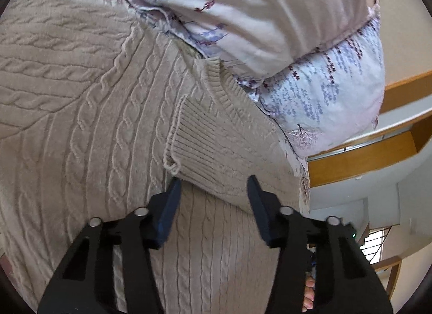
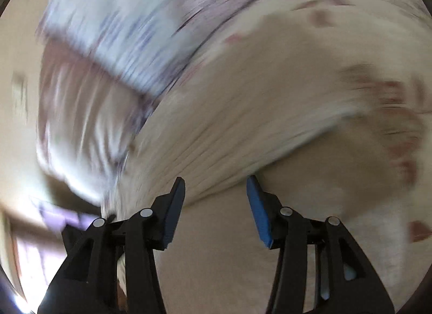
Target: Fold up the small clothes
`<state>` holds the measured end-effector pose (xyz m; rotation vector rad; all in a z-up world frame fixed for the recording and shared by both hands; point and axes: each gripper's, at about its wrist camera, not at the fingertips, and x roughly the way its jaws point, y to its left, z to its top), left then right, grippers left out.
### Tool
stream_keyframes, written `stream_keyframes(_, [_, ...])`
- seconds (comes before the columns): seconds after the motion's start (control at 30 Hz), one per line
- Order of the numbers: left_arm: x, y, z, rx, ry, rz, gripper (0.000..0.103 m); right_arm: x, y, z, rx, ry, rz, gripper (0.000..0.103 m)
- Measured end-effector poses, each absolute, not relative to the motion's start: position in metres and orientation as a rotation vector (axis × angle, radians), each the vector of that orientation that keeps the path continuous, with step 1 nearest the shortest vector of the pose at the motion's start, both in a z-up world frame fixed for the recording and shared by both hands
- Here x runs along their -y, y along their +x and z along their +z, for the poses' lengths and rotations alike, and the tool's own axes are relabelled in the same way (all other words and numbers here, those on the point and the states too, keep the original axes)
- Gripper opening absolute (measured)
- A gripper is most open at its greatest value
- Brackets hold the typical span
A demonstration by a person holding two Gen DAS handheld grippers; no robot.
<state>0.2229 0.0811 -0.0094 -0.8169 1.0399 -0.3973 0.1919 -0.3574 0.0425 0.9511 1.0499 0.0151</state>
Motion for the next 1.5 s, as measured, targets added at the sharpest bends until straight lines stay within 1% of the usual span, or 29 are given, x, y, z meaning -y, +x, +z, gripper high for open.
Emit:
stream_keyframes(0.07, [-0.082,0.226,-0.012,-1.042,-0.82,-0.389,0.037,0.373,0.188,0.038,-0.999,1.028,-0.025,0.048])
stream_keyframes(0.1, [-0.081,0.227,-0.013,-1.043,-0.818,-0.379,0.034,0.378,0.187,0.037,-0.979,1.04,-0.049,0.046])
stream_keyframes(0.13, [-0.081,0.229,-0.013,-1.043,-0.813,-0.373,0.029,0.382,0.189,0.037,-0.951,1.037,-0.082,0.04])
stream_keyframes(0.17, [-0.08,0.23,-0.013,-1.041,-0.808,-0.37,0.022,0.385,0.189,0.036,-0.936,1.03,-0.106,0.034])
stream_keyframes(0.2, [-0.078,0.232,-0.013,-1.035,-0.791,-0.368,0.017,0.389,0.189,0.034,-0.915,1.029,-0.138,0.014])
stream_keyframes(0.23, [-0.076,0.233,-0.012,-1.032,-0.778,-0.365,0.009,0.392,0.185,0.033,-0.886,1.043,-0.161,0.008])
stream_keyframes(0.33, [-0.072,0.233,-0.01,-1.018,-0.723,-0.344,0.009,0.398,0.172,0.029,-0.828,1.069,-0.236,0.007])
stream_keyframes(0.4, [-0.071,0.235,-0.013,-1.031,-0.703,-0.323,0.009,0.395,0.168,0.023,-0.832,1.061,-0.27,0.007])
stream_keyframes(0.47, [-0.071,0.236,-0.017,-1.045,-0.692,-0.32,0.012,0.39,0.168,0.027,-0.859,0.998,-0.277,0.008])
stream_keyframes(0.5, [-0.072,0.234,-0.017,-1.046,-0.687,-0.324,0.013,0.387,0.168,0.032,-0.866,0.964,-0.283,0.012])
stream_keyframes(0.53, [-0.075,0.228,-0.014,-1.042,-0.67,-0.324,0.019,0.383,0.168,0.035,-0.874,0.937,-0.287,0.02])
stream_keyframes(0.57, [-0.079,0.222,-0.011,-1.035,-0.652,-0.322,0.031,0.379,0.166,0.04,-0.883,0.91,-0.287,0.027])
stream_keyframes(0.6, [-0.087,0.212,-0.005,-1.016,-0.631,-0.324,0.037,0.377,0.164,0.043,-0.886,0.893,-0.287,0.044])
stream_keyframes(0.63, [-0.093,0.204,-0.001,-1.003,-0.625,-0.323,0.048,0.373,0.161,0.048,-0.879,0.867,-0.286,0.055])
stream_keyframes(0.67, [-0.105,0.194,0.003,-0.985,-0.62,-0.318,0.055,0.371,0.158,0.052,-0.87,0.845,-0.285,0.057])
stream_keyframes(0.73, [-0.144,0.168,0.01,-0.942,-0.645,-0.274,0.057,0.364,0.152,0.062,-0.856,0.776,-0.293,0.067])
stream_keyframes(0.87, [-0.224,0.13,0.012,-0.881,-0.745,-0.11,0.057,0.347,0.143,0.079,-0.821,0.65,-0.26,0.068])
stream_keyframes(0.93, [-0.272,0.112,0.011,-0.84,-0.804,0.014,0.055,0.337,0.142,0.084,-0.811,0.614,-0.226,0.068])
stream_keyframes(1.03, [-0.322,0.098,0.006,-0.789,-0.893,0.151,0.055,0.326,0.143,0.088,-0.813,0.587,-0.182,0.068])
stream_keyframes(1.17, [-0.369,0.096,-0.005,-0.741,-1.013,0.255,0.044,0.313,0.147,0.088,-0.835,0.57,-0.131,0.068])
stream_keyframes(1.23, [-0.386,0.099,-0.013,-0.721,-1.074,0.299,0.043,0.309,0.146,0.088,-0.841,0.563,-0.119,0.068])
stream_keyframes(1.27, [-0.394,0.1,-0.016,-0.712,-1.097,0.313,0.039,0.307,0.146,0.089,-0.846,0.556,-0.111,0.068])
stream_keyframes(1.33, [-0.404,0.105,-0.021,-0.682,-1.156,0.331,0.035,0.305,0.144,0.089,-0.849,0.549,-0.105,0.068])
stream_keyframes(1.43, [-0.418,0.109,-0.023,-0.649,-1.206,0.352,0.031,0.303,0.144,0.089,-0.856,0.542,-0.097,0.068])
stream_keyframes(1.5, [-0.425,0.114,-0.023,-0.639,-1.211,0.364,0.018,0.302,0.145,0.088,-0.863,0.541,-0.092,0.068])
